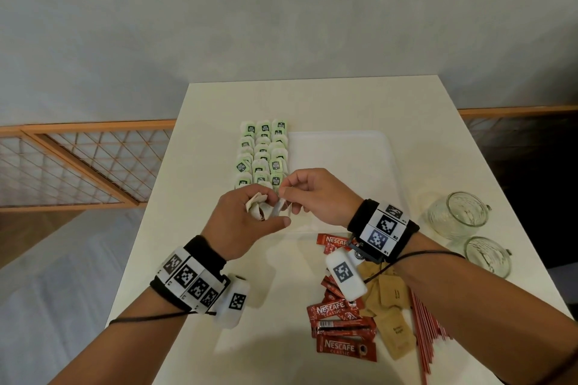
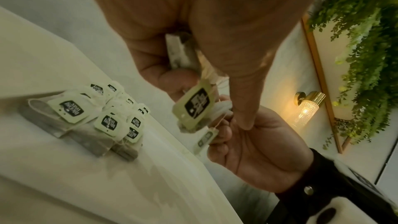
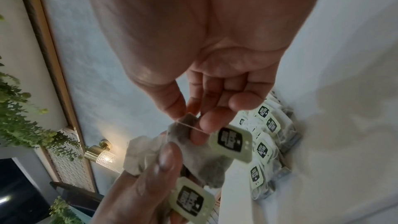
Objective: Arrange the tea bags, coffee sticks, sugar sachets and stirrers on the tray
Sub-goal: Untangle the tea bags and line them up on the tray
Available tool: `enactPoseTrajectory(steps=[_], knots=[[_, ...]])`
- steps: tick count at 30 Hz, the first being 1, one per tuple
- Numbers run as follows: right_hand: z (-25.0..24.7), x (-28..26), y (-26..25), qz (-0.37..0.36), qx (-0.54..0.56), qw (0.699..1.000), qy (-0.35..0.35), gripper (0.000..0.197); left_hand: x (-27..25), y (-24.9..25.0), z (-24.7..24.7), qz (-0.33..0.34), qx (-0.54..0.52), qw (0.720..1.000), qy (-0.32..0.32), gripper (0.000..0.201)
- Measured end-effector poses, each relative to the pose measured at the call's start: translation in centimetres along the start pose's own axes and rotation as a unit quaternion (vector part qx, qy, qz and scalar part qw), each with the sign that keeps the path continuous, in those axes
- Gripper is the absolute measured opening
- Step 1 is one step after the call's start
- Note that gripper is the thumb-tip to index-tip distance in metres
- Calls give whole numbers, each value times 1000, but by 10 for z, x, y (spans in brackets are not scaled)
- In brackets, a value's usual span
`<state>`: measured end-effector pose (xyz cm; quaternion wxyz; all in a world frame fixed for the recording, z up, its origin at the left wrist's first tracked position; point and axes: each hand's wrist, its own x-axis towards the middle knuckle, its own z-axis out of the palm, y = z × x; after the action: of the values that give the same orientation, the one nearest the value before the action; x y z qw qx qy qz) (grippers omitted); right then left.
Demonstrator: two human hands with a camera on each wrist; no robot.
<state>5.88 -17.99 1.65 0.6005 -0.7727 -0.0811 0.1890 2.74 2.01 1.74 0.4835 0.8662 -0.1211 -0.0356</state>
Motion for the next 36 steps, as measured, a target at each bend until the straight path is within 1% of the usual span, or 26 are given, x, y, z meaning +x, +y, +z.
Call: enactPoseTrajectory(steps=[2,3,5,7,10,13,14,17,18,20,22,24,27,30,31,34,36], knots=[[0,-2,-2,-2,0,1000,-2,18,2,1,-1,-4,-26,1000,7,14],[0,-3,-3,-4,3,1000,-3,18,2,1,-2,-8,-39,999,6,11],[-1,-3,-4,-10,10,1000,-2,18,3,0,-6,-10,-40,999,7,17],[-1,-2,-3,-15,1,1000,-5,17,3,0,-11,-16,-40,999,18,28],[-1,-3,5,-21,-34,999,-31,20,4,1,-13,-37,-52,997,42,39],[2,-3,12,-20,-77,996,-44,25,4,1,-15,-57,-59,995,51,38],[4,-4,13,-19,-85,995,-40,24,4,-1,-16,-62,-61,995,52,39],[6,-4,14,-16,-72,997,-29,13,3,-5,-18,-69,-63,994,55,57],[5,-5,14,-14,-68,997,-29,10,3,-5,-18,-67,-59,994,57,59],[3,-4,13,-13,-66,997,-30,6,3,-5,-18,-67,-49,995,57,53],[0,-4,12,-14,-65,998,-23,7,3,-4,-19,-79,-42,994,63,37],[0,-2,10,-13,-58,998,-16,9,3,-6,-18,-90,-40,994,51,31],[3,0,7,-10,-53,999,-6,7,2,-8,-15,-107,-56,992,27,31],[8,2,6,1,-65,998,9,10,2,-4,-13,-114,-83,990,21,30],[9,2,6,3,-67,998,13,11,2,-3,-12,-116,-92,989,20,32],[10,1,7,-4,-79,997,16,13,1,-6,-13,-115,-106,988,8,50],[10,1,9,-5,-82,997,12,14,1,-9,-14,-118,-103,988,8,52]])
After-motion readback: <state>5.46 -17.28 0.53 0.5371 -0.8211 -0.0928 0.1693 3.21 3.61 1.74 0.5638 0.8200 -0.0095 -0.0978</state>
